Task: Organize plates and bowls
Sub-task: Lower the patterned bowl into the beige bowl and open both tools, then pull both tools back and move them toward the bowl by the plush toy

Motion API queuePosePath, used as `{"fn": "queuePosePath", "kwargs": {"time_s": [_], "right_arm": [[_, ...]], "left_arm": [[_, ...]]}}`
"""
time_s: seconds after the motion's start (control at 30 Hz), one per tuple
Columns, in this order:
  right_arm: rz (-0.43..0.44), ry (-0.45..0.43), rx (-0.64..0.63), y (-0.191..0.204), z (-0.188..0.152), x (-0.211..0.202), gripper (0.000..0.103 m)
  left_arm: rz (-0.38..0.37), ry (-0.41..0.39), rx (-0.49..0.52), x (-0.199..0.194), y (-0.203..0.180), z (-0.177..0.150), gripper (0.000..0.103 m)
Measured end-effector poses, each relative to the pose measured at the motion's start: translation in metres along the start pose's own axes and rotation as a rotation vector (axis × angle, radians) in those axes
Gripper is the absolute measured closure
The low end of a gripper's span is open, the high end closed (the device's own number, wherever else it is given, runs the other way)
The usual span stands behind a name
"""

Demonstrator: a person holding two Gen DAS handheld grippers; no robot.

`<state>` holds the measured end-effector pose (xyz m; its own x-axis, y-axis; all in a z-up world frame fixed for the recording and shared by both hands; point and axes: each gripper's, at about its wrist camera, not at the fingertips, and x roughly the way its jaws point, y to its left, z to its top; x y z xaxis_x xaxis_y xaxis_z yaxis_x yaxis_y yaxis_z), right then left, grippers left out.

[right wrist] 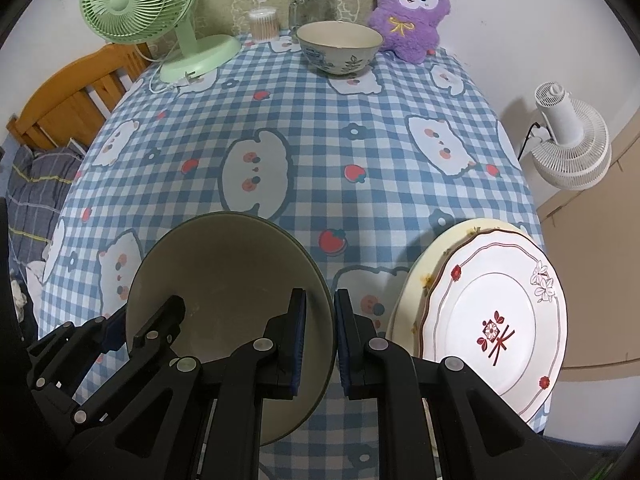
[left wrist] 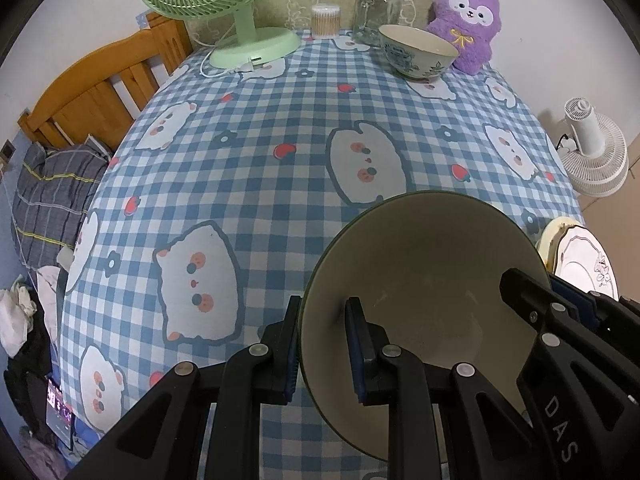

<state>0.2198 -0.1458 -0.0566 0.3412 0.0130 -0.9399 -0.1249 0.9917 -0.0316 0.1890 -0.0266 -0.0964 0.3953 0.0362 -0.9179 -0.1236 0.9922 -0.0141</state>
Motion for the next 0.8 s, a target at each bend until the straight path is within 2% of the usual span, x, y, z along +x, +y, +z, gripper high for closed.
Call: {"fn": "queuePosePath", "kwargs": {"time_s": [0.13, 0.2, 0.23, 0.27, 0.3, 0.33, 0.43, 0.47, 0.6, 0.67, 0.8], "right_arm": [[0.009, -0.003, 0.009, -0.002, 0.0, 0.001, 0.082], [0.05, -0.004, 0.005, -0.002, 0.0, 0.001, 0.072], [0.068, -0.007, 0.008, -0.002, 0.0, 0.0, 0.063], [0.06, -0.015, 0.011, -0.002, 0.0, -0.002, 0.057], [0.036, -0.028, 0.007, -0.002, 0.0, -0.004, 0.054], [0.029, -0.037, 0.005, -0.001, 0.0, -0.006, 0.046], [0.034, -0.061, 0.002, -0.002, 0.0, -0.016, 0.038], [0.04, -0.065, -0.001, -0.003, 0.0, -0.019, 0.033], [0.052, -0.092, -0.014, -0.005, -0.002, -0.033, 0.024], [0.06, -0.11, -0.009, -0.007, -0.002, -0.042, 0.022], [0.074, -0.143, -0.019, -0.008, 0.0, -0.06, 0.021]], "left_arm": [[0.0, -0.011, -0.002, 0.0, -0.001, 0.0, 0.084], [-0.007, -0.016, -0.006, -0.001, -0.001, 0.0, 0.079], [-0.011, -0.02, -0.005, -0.003, -0.002, 0.0, 0.071], [-0.011, -0.027, -0.01, -0.005, -0.002, 0.0, 0.064], [-0.006, -0.031, -0.016, -0.007, -0.001, -0.001, 0.063], [0.0, -0.035, -0.017, -0.009, 0.0, 0.0, 0.062], [0.002, -0.037, -0.023, -0.011, 0.002, 0.001, 0.051], [-0.002, -0.04, -0.024, -0.013, 0.002, 0.001, 0.047], [-0.007, -0.07, 0.001, -0.026, 0.0, 0.001, 0.036], [-0.006, -0.096, 0.006, -0.036, -0.002, 0.001, 0.027], [0.005, -0.126, -0.006, -0.051, -0.002, 0.001, 0.023]]}}
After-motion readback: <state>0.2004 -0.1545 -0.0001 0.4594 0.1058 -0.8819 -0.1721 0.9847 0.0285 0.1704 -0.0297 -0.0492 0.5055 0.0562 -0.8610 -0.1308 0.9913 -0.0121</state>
